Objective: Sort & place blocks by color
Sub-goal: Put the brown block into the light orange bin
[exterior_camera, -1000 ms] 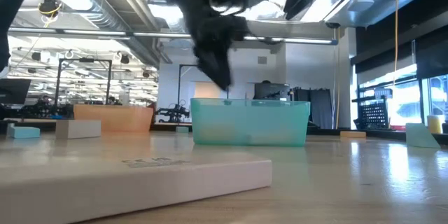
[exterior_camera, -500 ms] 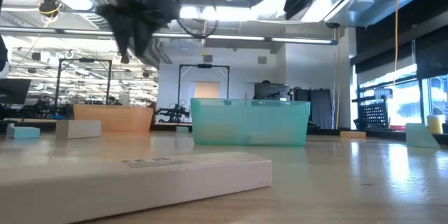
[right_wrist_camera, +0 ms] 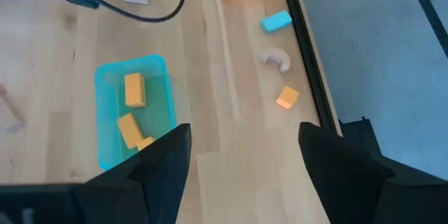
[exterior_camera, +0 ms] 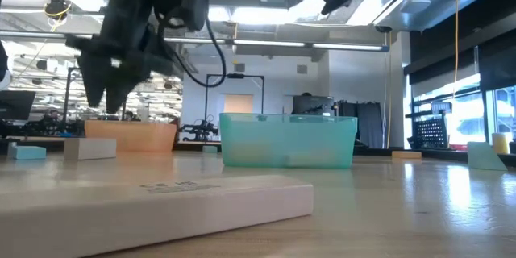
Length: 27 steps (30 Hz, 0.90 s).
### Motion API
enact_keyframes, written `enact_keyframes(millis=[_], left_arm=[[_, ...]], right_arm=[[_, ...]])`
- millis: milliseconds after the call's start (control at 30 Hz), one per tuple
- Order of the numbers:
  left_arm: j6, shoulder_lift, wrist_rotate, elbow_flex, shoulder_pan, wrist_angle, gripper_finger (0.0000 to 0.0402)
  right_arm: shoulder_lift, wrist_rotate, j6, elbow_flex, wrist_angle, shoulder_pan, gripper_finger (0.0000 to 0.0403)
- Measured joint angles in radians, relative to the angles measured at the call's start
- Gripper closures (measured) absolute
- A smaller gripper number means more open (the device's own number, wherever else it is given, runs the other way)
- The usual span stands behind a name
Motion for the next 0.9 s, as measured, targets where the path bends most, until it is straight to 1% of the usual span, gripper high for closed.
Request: enact_keyframes(millis=[133, 300, 367, 500, 567, 700, 833, 900], left_arm=[[-0.004, 0.000, -0.002, -0.064, -0.010, 0.101, 0.0202], [-0.053, 0.000, -0.005, -0.126, -0.009, 0.125, 0.0202], [-0.054, 0.000, -0.005, -0.141, -0.009, 0.137, 0.0202], [-0.048, 0.000, -0.005, -0.182, -0.008, 0.228, 0.0202], [-0.044, -0.001, -0.009, -0.198, -0.006, 0.256, 0.0202], [-0.044, 0.000, -0.007, -0.244, -0.005, 0.294, 0.0202], [-0.044, -0.001, -0.001, -0.279, -0.005, 0.296, 0.0202], [-0.044, -0.002, 0.000, -0.286, -0.005, 0.297, 0.0209]], right_arm=[[0.000, 0.000, 0.000, 0.000, 0.000, 0.000, 0.0139], [0.000, -0.006, -0.023, 0.000, -0.011, 0.000, 0.0139], [0.000, -0.034, -0.051, 0.000, -0.025, 0.000, 0.0139], [0.000, -0.123, -0.061, 0.000, -0.035, 0.000, 0.0139], [0.000, -0.146, -0.063, 0.000, -0.035, 0.000, 0.0139], [0.000, -0.150, -0.083, 0.000, -0.036, 0.000, 0.0139], [0.000, -0.150, -0.085, 0.000, -0.036, 0.000, 0.0139], [0.000, -0.150, -0.085, 0.000, -0.035, 0.000, 0.0139]])
